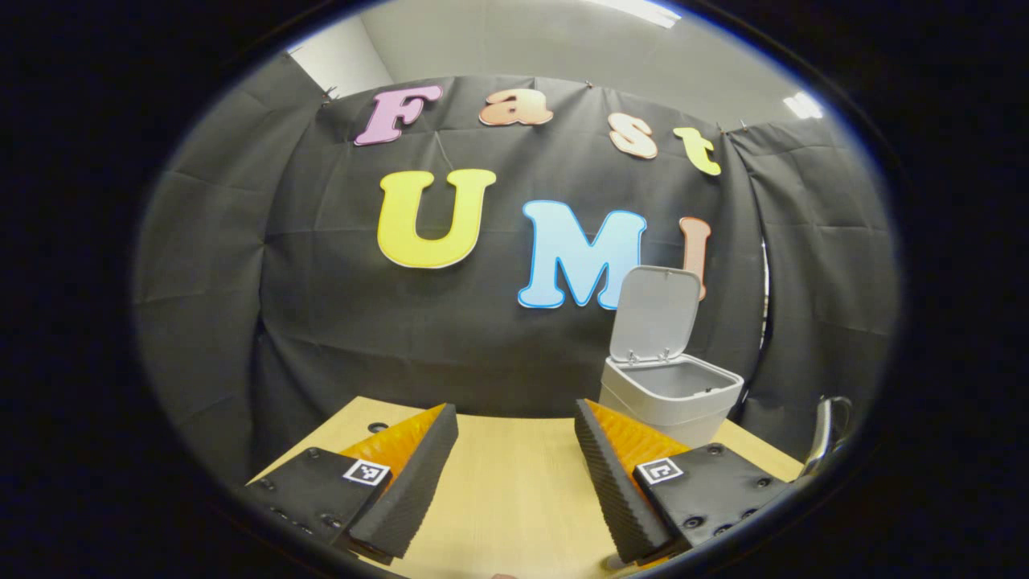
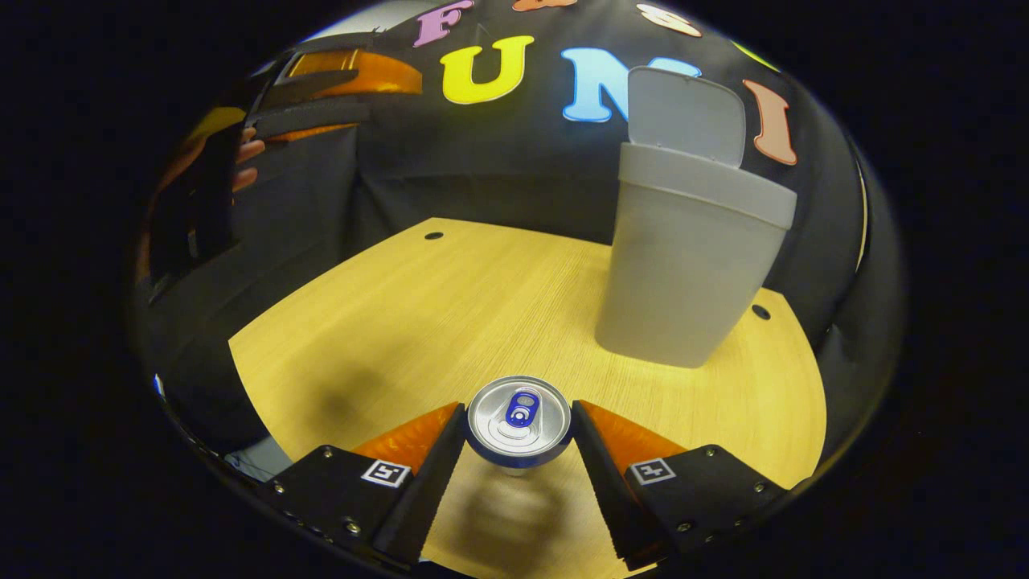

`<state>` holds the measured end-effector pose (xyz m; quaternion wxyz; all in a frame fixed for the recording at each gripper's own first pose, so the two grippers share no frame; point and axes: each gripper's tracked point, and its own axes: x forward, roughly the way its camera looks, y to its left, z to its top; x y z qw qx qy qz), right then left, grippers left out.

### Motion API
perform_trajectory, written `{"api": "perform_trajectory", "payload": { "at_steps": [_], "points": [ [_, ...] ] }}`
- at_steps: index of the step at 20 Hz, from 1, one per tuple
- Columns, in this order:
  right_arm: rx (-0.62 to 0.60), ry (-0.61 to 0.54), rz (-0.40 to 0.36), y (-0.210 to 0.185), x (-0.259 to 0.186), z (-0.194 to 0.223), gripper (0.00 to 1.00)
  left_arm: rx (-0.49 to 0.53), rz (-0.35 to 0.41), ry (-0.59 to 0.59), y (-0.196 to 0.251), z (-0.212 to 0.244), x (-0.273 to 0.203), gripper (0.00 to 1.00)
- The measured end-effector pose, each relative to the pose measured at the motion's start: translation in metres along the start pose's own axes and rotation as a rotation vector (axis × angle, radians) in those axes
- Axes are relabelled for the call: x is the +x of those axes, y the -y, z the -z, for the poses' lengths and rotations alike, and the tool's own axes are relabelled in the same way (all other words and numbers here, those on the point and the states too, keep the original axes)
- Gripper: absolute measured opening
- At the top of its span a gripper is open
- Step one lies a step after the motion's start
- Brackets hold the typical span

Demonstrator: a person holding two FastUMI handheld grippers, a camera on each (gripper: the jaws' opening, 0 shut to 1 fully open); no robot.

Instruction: Press the lid of the desktop garbage bin to open it, pick up the crumpled paper on the desktop and throw it into the bin, then pick up the pop can on the desktop and drop it into the bin, and finally close the garbage bin lid.

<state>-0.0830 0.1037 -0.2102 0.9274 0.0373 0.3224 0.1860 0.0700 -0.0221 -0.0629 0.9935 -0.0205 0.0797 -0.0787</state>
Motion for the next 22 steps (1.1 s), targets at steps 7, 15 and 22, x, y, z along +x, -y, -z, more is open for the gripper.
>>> {"api": "perform_trajectory", "payload": {
  "at_steps": [7,15,22],
  "points": [
    [-0.006,0.238,0.077,0.034,-0.031,-0.098,0.83,0.005,0.002,0.001,0.002,0.003,0.002,0.94],
    [-0.030,0.487,0.164,0.071,-0.051,-0.191,0.83,0.003,-0.013,0.007,-0.003,-0.001,0.000,0.94],
    [-0.096,0.659,0.267,0.094,-0.052,-0.241,0.83,0.007,-0.024,0.015,-0.002,-0.005,-0.006,0.96]
  ]
}}
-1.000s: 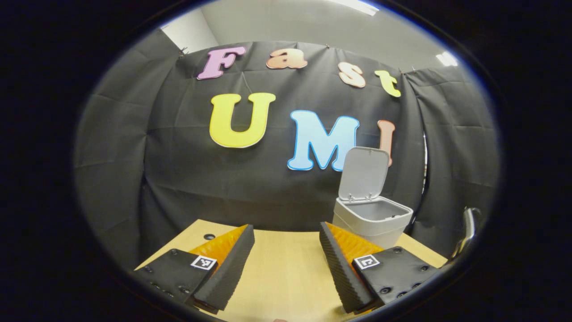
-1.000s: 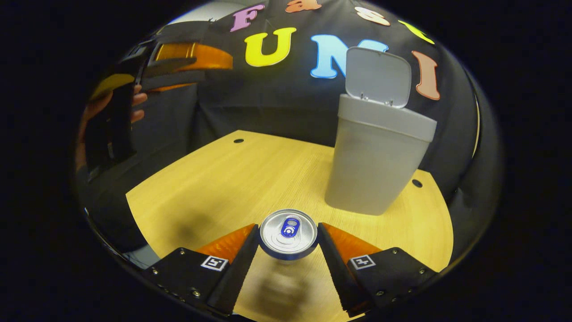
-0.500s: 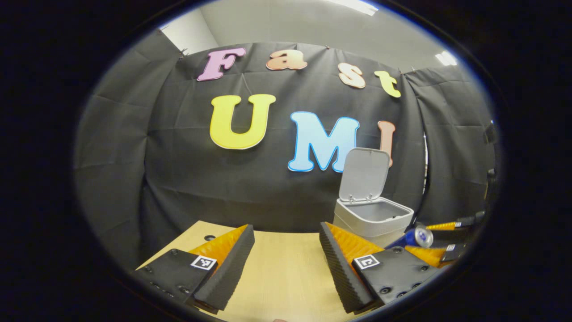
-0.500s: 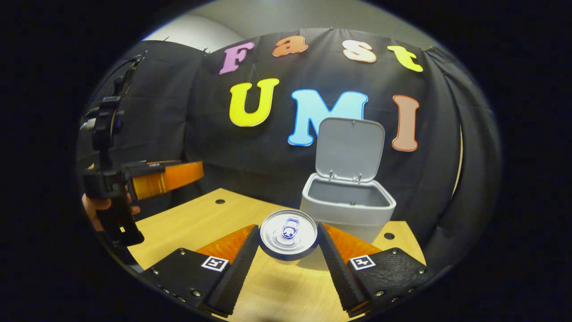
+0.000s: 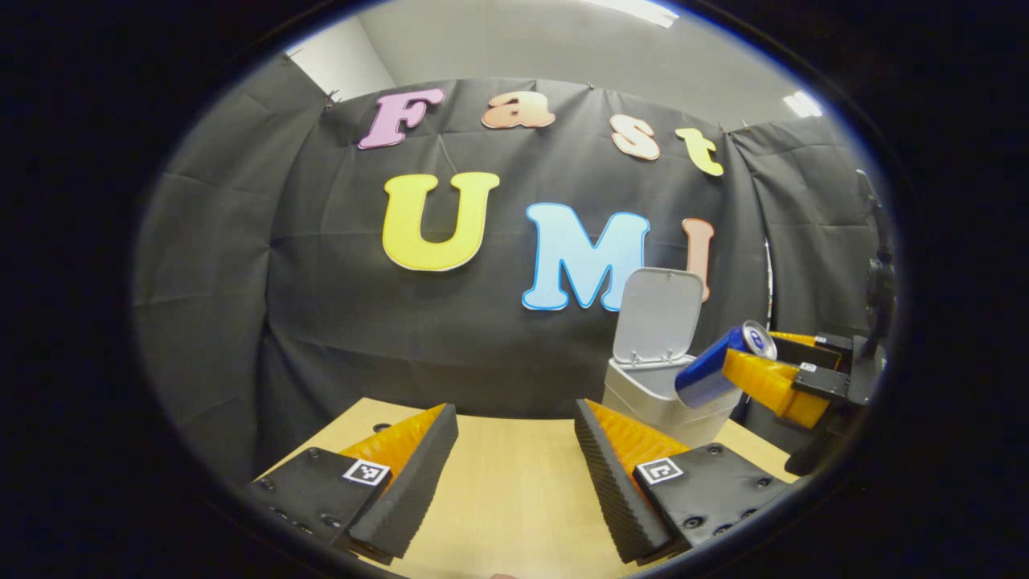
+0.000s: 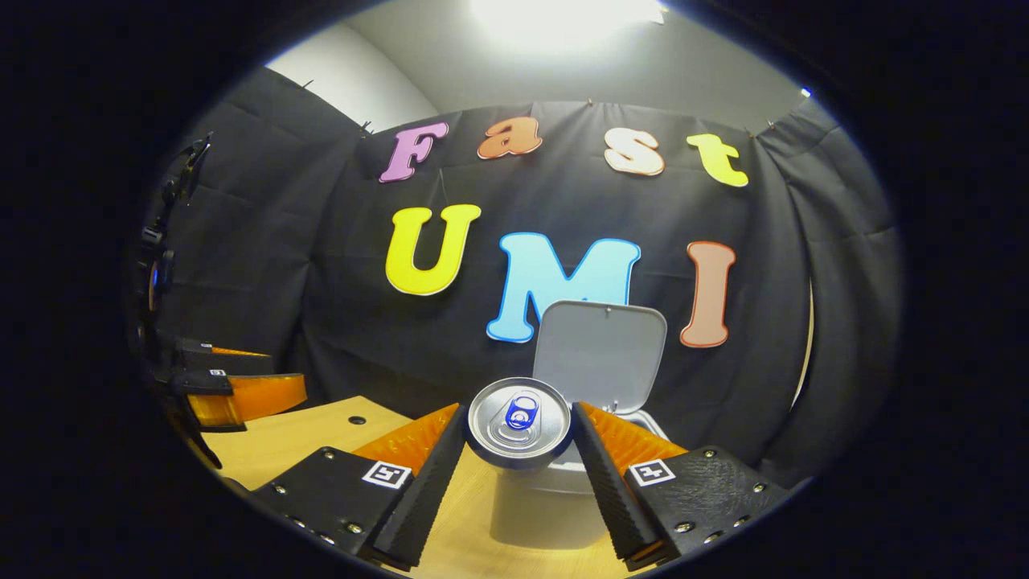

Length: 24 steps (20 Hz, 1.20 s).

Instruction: Press the lid of the desktop garbage bin to open it, pick up the crumpled paper on the desktop and throw it into the bin, then pick up the pop can on the desktop and drop it into the bin, and finally close the garbage bin lid.

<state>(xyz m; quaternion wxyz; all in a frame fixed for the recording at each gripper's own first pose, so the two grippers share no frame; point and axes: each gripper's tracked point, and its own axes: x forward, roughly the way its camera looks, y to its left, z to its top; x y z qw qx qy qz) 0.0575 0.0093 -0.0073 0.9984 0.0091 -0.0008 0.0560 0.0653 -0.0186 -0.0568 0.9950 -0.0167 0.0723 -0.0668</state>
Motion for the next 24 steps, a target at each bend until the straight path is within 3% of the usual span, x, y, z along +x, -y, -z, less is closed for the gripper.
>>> {"api": "perform_trajectory", "payload": {
  "at_steps": [4,14,24],
  "points": [
    [-0.089,-0.007,0.052,0.015,0.026,0.008,0.83,-0.004,0.000,-0.007,0.001,0.005,-0.005,0.94],
    [-0.118,-0.085,0.063,0.015,0.058,0.039,0.86,-0.011,-0.006,-0.017,-0.003,0.008,-0.006,0.94],
    [-0.069,-0.074,0.105,0.026,0.074,0.000,0.87,0.031,-0.024,0.006,-0.013,0.005,0.003,0.94]
  ]
}}
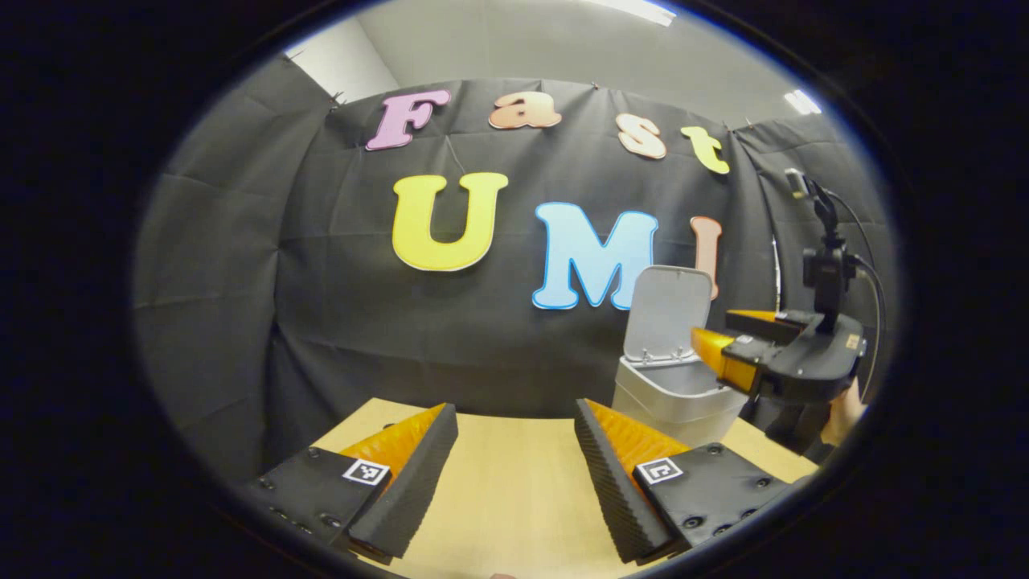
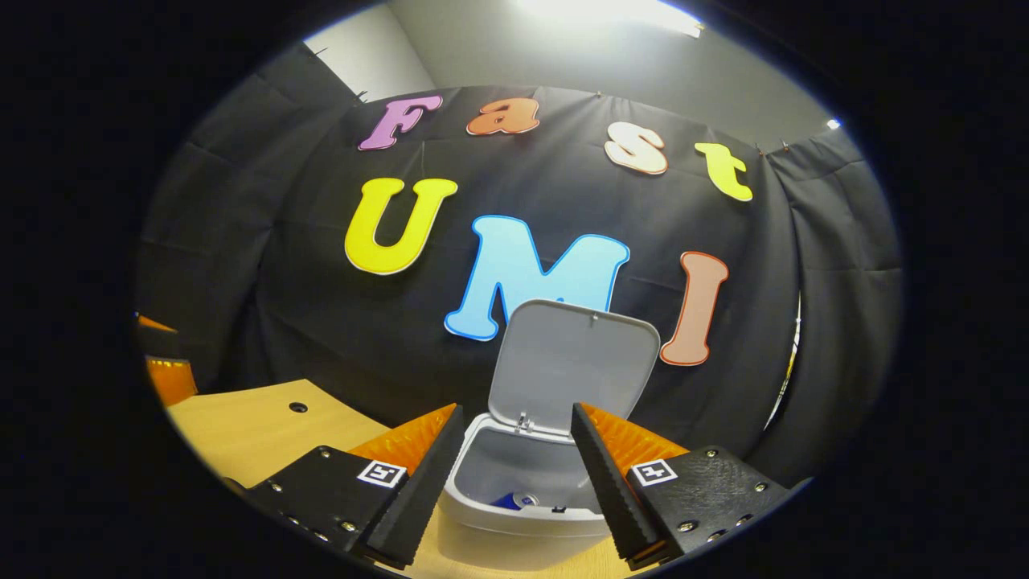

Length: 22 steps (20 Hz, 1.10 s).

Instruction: Press the lid of the desktop garbage bin to open it, pick up the crumpled paper on the desktop and throw it into the bin, then pick up the pop can on the desktop and drop it into the bin, and finally close the garbage bin lid.

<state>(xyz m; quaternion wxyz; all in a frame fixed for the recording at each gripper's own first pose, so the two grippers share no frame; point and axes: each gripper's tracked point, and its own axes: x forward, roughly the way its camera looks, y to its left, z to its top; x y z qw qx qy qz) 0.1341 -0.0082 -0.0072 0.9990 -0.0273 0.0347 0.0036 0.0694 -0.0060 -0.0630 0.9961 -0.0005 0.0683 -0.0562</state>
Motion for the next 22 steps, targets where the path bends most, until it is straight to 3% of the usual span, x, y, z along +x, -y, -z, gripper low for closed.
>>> {"api": "perform_trajectory", "payload": {
  "at_steps": [5,12,22],
  "points": [
    [0.050,-0.017,0.052,0.022,0.031,-0.030,0.87,0.042,0.054,-0.002,0.007,0.002,0.015,0.94],
    [0.011,0.032,0.167,0.069,0.084,-0.080,0.86,0.029,0.155,-0.006,0.025,0.003,0.032,0.94],
    [0.102,-0.027,0.146,0.083,0.165,-0.083,0.87,0.006,0.125,-0.014,0.013,0.000,0.037,0.96]
  ]
}}
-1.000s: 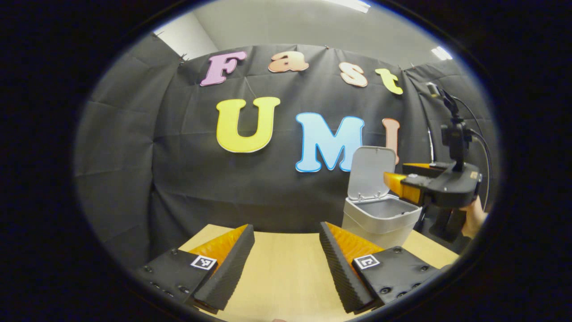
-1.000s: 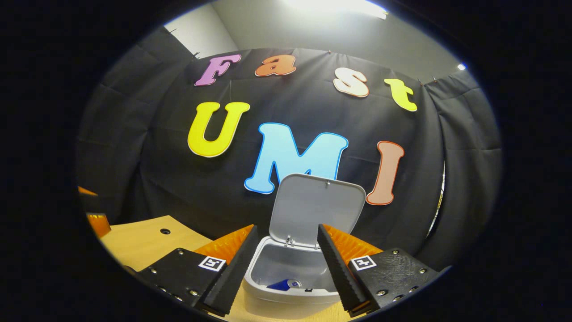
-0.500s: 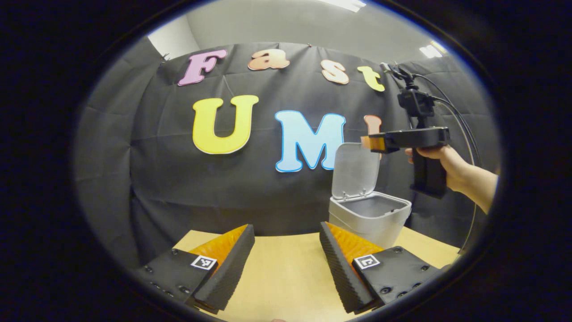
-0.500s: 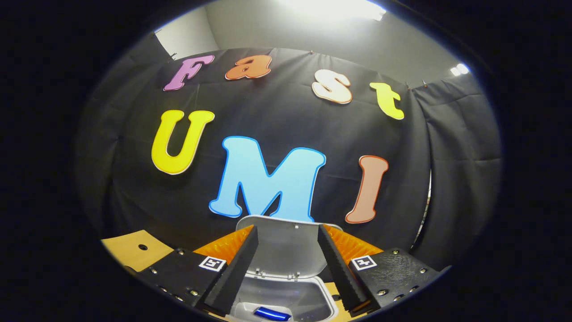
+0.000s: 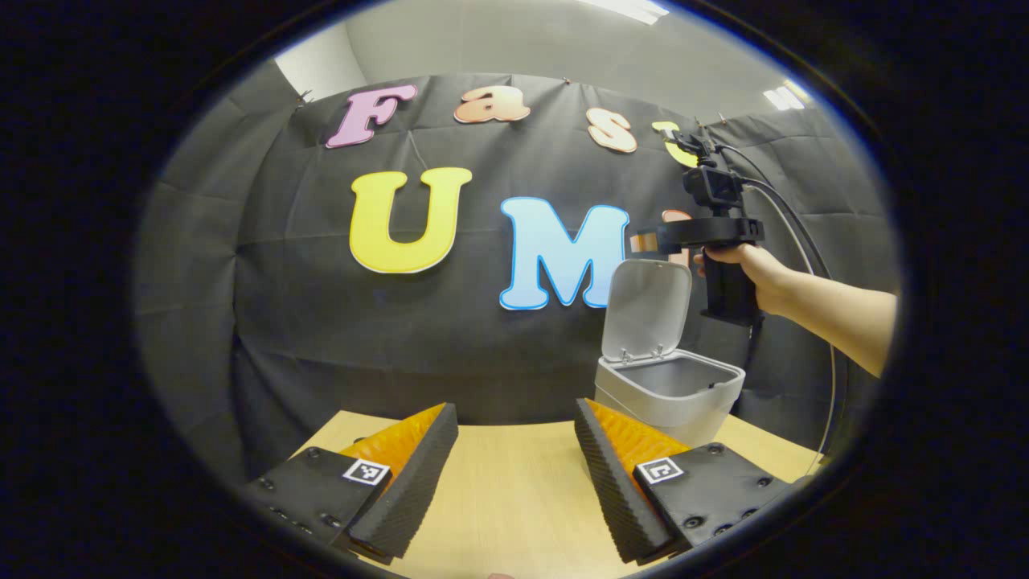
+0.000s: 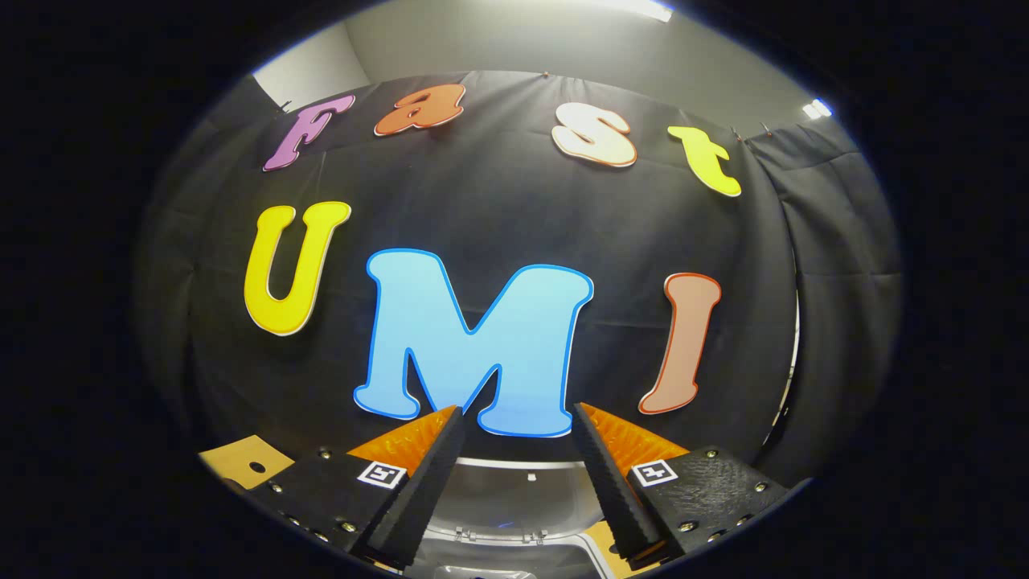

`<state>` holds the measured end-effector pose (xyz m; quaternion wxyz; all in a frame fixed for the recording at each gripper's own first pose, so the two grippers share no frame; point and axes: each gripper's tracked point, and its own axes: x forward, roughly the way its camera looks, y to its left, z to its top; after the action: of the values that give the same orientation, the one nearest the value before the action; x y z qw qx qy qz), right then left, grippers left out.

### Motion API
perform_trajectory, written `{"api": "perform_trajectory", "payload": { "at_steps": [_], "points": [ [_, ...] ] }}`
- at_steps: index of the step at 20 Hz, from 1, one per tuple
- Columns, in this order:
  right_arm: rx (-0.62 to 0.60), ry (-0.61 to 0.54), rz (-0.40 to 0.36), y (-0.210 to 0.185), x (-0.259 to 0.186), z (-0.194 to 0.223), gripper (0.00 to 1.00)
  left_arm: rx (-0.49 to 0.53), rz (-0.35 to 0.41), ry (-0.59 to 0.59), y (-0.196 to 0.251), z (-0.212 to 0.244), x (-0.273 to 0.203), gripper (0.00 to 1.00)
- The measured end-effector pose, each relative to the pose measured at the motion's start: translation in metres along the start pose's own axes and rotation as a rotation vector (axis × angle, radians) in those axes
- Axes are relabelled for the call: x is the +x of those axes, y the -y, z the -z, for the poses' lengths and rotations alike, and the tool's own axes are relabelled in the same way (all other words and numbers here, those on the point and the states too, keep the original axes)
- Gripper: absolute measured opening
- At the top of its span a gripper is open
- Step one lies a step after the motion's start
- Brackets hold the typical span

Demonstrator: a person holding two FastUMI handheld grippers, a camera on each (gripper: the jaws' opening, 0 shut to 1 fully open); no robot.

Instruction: Press the lid of the desktop garbage bin to open it, pick up the crumpled paper on the desktop and throw it into the bin, then pick up the pop can on the desktop and drop it into the bin, and finally close the garbage bin lid.

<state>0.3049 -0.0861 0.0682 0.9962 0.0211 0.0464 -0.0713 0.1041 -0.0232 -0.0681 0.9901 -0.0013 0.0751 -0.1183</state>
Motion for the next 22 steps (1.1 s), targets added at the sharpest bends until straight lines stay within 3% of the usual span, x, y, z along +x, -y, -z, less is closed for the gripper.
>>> {"api": "perform_trajectory", "payload": {
  "at_steps": [4,9,14,16,18,22],
  "points": [
    [0.051,-0.090,-0.028,-0.005,0.002,0.017,0.87,-0.013,0.002,0.005,-0.001,0.004,0.002,0.94],
    [0.030,-0.098,-0.036,-0.005,-0.020,0.019,0.87,0.000,-0.016,0.019,0.001,0.004,-0.008,0.96],
    [0.155,-0.082,-0.081,-0.002,-0.058,0.037,0.87,-0.038,-0.044,0.014,0.021,0.006,-0.035,0.96],
    [0.136,-0.131,-0.067,0.007,-0.070,0.063,0.87,-0.041,-0.056,0.013,0.030,0.006,-0.047,0.96],
    [0.123,-0.196,-0.105,0.001,-0.086,0.096,0.87,-0.030,-0.071,0.014,0.037,0.005,-0.056,0.96],
    [0.135,-0.184,-0.128,0.001,-0.102,0.122,0.87,-0.014,-0.096,0.015,0.047,0.003,-0.068,0.94]
  ]
}}
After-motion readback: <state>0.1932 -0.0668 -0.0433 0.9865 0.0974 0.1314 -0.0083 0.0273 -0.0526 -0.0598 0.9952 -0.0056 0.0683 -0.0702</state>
